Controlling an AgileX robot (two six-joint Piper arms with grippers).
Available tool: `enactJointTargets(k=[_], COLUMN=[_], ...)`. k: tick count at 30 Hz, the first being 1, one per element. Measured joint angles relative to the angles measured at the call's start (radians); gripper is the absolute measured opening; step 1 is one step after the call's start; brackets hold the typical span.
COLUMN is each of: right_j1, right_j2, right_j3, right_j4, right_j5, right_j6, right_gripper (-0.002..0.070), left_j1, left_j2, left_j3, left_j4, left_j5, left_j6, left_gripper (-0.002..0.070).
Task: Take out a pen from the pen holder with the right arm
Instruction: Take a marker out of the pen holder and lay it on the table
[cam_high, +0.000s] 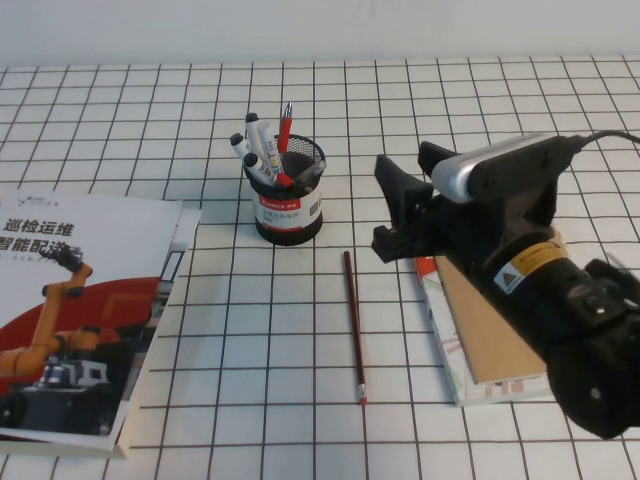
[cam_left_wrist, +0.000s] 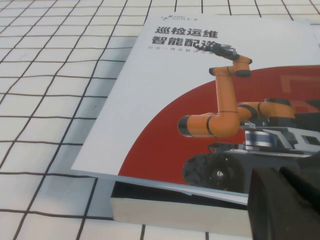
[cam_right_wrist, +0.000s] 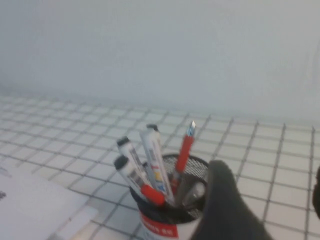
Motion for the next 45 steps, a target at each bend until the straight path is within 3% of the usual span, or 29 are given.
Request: enactJointTargets(k=[7,18,45], right_j1=[0.000,0.000,0.000], right_j2=[0.224,0.419,0.610], right_j3=[-0.009,-0.156,-0.439], right_j4=[-0.127,-0.142,-0.092], right_j5=[-0.341,-0.361,-0.348], right_j6=[0.099,0.180,0.183], right_gripper=[0.0383,0.0386,0.0368], left_j1=[0.000,0.000,0.000], left_j2=[0.000,0.000,0.000], left_j3=[0.000,0.000,0.000], left_j4=[0.000,0.000,0.000], left_j5=[0.000,0.000,0.000], left_j6=[0.000,0.000,0.000], left_gripper=[-0.0003,-0.0003,-0.0003])
